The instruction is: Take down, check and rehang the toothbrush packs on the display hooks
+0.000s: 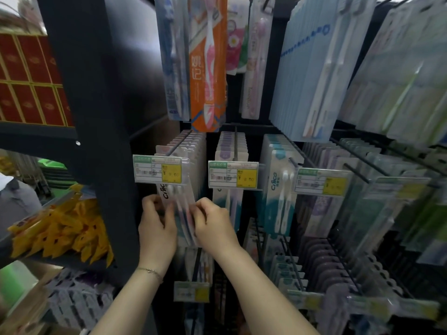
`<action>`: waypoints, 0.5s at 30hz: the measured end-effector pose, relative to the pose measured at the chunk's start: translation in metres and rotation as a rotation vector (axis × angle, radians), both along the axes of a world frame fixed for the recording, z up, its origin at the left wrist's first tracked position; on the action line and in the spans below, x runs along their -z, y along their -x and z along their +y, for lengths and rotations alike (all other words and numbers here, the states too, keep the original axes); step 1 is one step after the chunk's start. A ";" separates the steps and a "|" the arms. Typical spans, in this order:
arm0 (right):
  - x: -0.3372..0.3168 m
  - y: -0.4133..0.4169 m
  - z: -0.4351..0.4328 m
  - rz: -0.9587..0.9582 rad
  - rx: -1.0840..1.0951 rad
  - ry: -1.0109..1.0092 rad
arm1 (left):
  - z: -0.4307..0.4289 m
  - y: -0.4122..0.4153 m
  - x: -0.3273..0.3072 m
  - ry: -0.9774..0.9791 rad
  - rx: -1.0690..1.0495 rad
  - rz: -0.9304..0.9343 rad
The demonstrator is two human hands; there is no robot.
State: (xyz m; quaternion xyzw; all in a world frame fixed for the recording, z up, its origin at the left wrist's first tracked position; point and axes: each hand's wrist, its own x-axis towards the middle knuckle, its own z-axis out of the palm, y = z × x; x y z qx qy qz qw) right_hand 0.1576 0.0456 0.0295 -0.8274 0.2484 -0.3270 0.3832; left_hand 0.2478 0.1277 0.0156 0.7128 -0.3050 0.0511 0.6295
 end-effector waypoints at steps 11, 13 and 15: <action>-0.005 0.019 0.004 0.261 -0.012 0.237 | 0.018 0.008 0.012 -0.073 -0.010 -0.048; -0.005 0.024 0.000 0.305 0.011 0.283 | 0.024 0.009 0.013 -0.081 -0.005 -0.075; -0.004 0.031 -0.004 0.319 0.037 0.303 | 0.029 0.010 0.015 -0.099 -0.015 -0.114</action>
